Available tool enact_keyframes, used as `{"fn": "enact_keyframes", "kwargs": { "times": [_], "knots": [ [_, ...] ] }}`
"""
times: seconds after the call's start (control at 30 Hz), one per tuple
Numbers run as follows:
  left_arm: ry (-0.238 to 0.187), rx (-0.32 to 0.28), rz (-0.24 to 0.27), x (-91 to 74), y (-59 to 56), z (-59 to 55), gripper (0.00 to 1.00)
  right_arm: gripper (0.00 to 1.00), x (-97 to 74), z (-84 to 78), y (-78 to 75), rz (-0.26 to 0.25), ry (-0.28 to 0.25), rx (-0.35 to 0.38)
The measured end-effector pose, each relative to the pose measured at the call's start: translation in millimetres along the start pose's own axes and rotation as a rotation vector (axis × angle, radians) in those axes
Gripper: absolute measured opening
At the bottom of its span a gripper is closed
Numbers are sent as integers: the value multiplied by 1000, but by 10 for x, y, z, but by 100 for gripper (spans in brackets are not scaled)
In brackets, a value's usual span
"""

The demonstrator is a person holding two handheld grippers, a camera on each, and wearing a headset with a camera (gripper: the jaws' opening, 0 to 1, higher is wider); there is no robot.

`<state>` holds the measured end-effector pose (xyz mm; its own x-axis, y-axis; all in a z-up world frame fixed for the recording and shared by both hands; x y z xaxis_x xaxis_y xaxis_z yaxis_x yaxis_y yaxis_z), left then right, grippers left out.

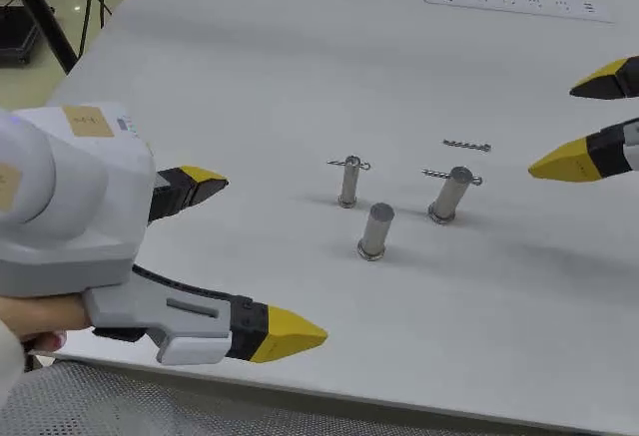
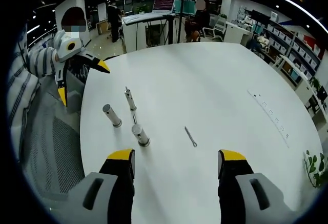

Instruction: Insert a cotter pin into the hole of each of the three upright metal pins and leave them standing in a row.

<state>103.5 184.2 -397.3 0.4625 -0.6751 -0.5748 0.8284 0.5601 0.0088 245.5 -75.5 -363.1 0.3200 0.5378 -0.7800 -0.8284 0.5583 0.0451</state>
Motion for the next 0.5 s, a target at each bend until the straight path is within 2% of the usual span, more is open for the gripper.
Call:
{"fn": "enact_keyframes", "kwargs": {
  "times": [0.43, 0.5],
  "knots": [
    [-17, -23, 21, -69, -4, -10, 99, 47, 284, 147, -25, 68, 84, -122],
    [-17, -26, 22, -74, -10, -20, 99, 42, 334, 154, -16, 85, 101, -129]
  ]
}}
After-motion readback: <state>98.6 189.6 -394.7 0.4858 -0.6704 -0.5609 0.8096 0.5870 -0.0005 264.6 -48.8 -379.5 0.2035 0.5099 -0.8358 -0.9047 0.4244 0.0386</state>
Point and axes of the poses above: the centre of the closed fingertips' face, and the gripper's own axes: x roughly forward along the fingers, y roughly to its left, z roughly out of its top, the point moved 5 cm from there along -x, roughly backward along the fingers, and after that the axes turned 11 degrees about x, right-handed, at the moved point
